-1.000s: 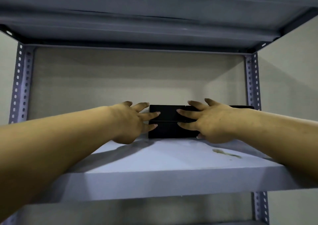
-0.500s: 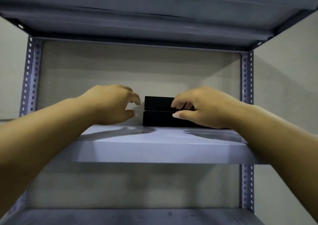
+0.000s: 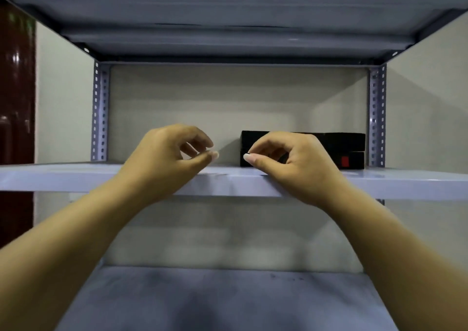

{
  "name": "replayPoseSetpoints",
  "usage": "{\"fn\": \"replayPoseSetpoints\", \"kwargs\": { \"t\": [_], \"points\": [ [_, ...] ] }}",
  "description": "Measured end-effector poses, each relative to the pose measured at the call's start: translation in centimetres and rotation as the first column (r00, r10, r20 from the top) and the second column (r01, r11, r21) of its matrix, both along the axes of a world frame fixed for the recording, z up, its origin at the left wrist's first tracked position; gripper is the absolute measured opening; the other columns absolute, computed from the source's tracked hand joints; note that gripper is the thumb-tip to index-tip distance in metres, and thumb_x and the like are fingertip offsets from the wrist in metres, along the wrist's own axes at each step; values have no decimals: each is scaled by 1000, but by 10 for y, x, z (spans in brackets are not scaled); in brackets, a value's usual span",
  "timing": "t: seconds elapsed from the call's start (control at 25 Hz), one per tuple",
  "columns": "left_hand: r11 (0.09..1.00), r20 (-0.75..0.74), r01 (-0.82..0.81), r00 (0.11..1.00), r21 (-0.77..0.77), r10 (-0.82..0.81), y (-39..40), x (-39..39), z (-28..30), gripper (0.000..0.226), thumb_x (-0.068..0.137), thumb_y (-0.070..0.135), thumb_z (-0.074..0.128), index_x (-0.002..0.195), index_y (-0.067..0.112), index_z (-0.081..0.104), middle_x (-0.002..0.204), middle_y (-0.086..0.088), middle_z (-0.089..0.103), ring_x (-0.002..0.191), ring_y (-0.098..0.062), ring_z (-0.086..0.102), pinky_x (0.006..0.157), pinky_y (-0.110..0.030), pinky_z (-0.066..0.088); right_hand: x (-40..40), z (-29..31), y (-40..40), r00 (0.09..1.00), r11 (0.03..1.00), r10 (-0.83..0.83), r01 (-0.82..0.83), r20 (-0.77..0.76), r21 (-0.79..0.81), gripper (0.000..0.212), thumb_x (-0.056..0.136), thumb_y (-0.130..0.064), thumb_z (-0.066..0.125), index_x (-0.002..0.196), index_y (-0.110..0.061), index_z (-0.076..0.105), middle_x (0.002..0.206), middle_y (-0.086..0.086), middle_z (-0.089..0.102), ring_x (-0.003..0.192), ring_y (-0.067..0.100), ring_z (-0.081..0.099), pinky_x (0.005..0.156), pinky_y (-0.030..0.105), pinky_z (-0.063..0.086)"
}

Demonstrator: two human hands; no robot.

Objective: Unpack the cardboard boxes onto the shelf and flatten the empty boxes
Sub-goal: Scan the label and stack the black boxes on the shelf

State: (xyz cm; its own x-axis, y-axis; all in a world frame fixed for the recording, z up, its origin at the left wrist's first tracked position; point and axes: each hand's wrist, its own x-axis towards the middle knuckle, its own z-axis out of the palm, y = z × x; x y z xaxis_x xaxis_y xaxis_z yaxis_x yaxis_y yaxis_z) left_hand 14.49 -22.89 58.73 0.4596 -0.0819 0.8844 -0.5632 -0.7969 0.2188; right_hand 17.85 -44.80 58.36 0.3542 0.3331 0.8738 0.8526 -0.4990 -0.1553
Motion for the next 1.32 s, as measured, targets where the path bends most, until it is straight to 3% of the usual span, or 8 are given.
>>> {"fn": "replayPoseSetpoints", "kwargs": {
  "t": [0.28, 0.36, 0.52, 0.68, 0.84, 1.16, 1.32],
  "points": [
    [995, -75, 38, 996, -97, -46, 70, -81, -61, 11, 78, 40, 71, 82, 30, 69, 80, 13, 67, 77, -3, 63, 65, -18, 50, -68, -55, 73, 989, 995, 100, -102, -111, -12, 13, 87, -33, 68, 86, -20, 72, 78, -14, 68, 75, 6, 62, 64, 14, 46],
    [996, -110, 1, 994, -88, -11, 87, -103, -80, 8, 81, 37, 73, 83, 29, 69, 83, 11, 68, 78, -4, 63, 63, -16, 49, -84, -70, 94, 978, 988, 143, -149, -150, -30, 15, 87, -34, 67, 87, -20, 72, 79, -13, 68, 76, 7, 63, 65, 17, 49],
    [991, -228, -97, 971, -90, 74, 135, -151, -127, 8, 82, 32, 70, 88, 27, 69, 86, 11, 67, 81, -4, 62, 67, -26, 54, -116, -110, 146, 934, 970, 205, -234, -292, -68, 15, 88, -37, 66, 88, -23, 72, 80, -15, 68, 78, 4, 62, 66, 18, 49],
    [974, -351, -201, 924, -103, 153, 182, -193, -178, 6, 82, 34, 70, 87, 31, 69, 83, 15, 66, 80, 0, 62, 67, -20, 49, -140, -152, 201, 859, 936, 273, -341, -432, -87, 6, 88, -36, 67, 83, -33, 67, 79, -16, 68, 77, 3, 61, 67, 14, 47],
    [940, -467, -333, 845, -75, 262, 228, -238, -227, 12, 83, 36, 70, 91, 28, 71, 86, 14, 66, 80, 0, 61, 69, -22, 51, -162, -198, 260, 795, 883, 310, -444, -521, -153, 10, 88, -38, 66, 86, -28, 70, 81, -15, 68, 76, 3, 61, 68, 22, 50],
    [806, -665, -591, 612, -27, 427, 302, -330, -300, 7, 85, 32, 68, 91, 29, 70, 89, 17, 65, 87, 7, 56, 71, -9, 44, -194, -282, 370, 643, 699, 361, -666, -676, -261, 15, 86, -46, 65, 86, -31, 68, 80, -14, 68, 78, 3, 62, 73, 36, 54],
    [695, -755, -717, 482, -48, 446, 333, -372, -336, 8, 86, 36, 66, 92, 32, 70, 91, 18, 65, 83, 4, 59, 72, -16, 48, -205, -315, 425, 575, 596, 353, -747, -738, -296, 23, 85, -52, 62, 93, -32, 68, 84, -16, 68, 80, 2, 63, 74, 38, 55]
  ]
}}
